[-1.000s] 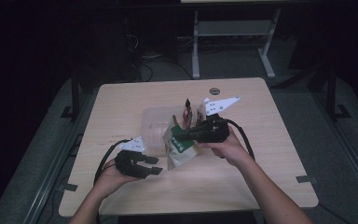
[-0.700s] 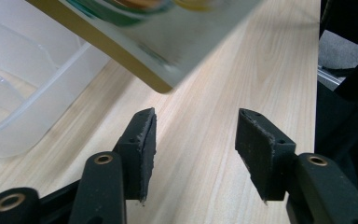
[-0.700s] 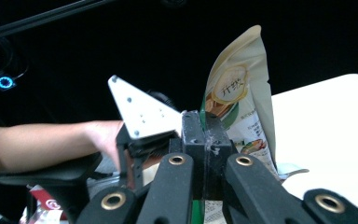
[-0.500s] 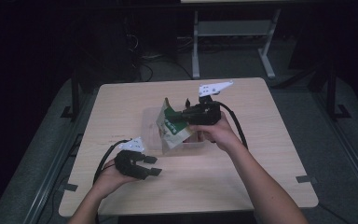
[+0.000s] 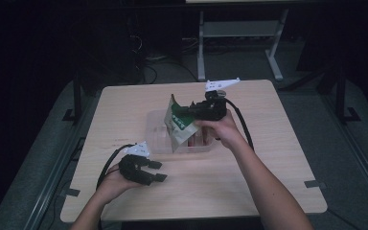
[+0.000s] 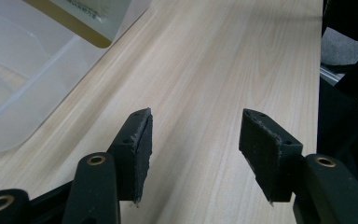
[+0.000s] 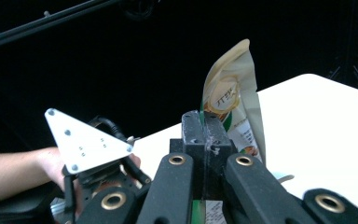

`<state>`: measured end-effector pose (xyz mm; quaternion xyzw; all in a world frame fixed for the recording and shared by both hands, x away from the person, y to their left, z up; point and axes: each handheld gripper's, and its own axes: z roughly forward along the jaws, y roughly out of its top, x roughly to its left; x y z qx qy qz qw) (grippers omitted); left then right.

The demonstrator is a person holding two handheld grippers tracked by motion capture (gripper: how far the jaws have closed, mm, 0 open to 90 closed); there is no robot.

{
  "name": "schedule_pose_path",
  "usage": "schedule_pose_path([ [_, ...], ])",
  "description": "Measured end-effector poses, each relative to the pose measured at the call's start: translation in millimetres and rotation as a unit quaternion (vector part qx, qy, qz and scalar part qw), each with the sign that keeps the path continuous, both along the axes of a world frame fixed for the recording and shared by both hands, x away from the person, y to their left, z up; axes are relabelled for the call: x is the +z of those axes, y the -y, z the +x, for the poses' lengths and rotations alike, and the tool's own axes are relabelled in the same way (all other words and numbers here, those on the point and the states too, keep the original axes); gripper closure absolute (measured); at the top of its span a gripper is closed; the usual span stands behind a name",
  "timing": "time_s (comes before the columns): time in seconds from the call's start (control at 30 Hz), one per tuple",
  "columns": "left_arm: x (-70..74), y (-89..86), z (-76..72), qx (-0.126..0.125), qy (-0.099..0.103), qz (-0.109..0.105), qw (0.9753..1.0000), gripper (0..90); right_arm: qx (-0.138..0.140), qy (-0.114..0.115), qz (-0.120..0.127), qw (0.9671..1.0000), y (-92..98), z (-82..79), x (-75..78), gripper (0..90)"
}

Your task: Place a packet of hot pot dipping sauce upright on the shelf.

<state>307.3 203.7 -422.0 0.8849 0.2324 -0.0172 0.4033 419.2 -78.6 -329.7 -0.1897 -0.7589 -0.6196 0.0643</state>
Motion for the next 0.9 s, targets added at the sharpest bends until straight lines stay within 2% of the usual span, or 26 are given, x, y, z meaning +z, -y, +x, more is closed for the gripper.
schedule_pose_path([
  [0.27, -0.3, -0.7, 0.3, 0.0, -0.005, -0.002, 1.0, 43.8, -0.017, -0.005, 0.007, 0.9998, -4.7, 13.3, 0.8, 90.0],
  [0.43, -0.6, -1.8, 0.9, -0.001, -0.001, -0.001, 1.0, 43.8, -0.026, 0.003, 0.001, 0.9997, -10.2, 18.0, 3.5, 90.0],
  [0.6, -1.3, -1.0, 0.3, 0.0, -0.008, -0.002, 1.0, 43.9, -0.031, -0.001, 0.003, 0.9995, -13.3, 21.9, -0.3, 90.0],
  [0.9, -3.2, 2.0, 0.2, -0.01, -0.008, 0.008, 0.9999, 43.7, -0.037, -0.005, -0.014, 0.9992, -17.4, 19.8, -12.1, 90.0],
])
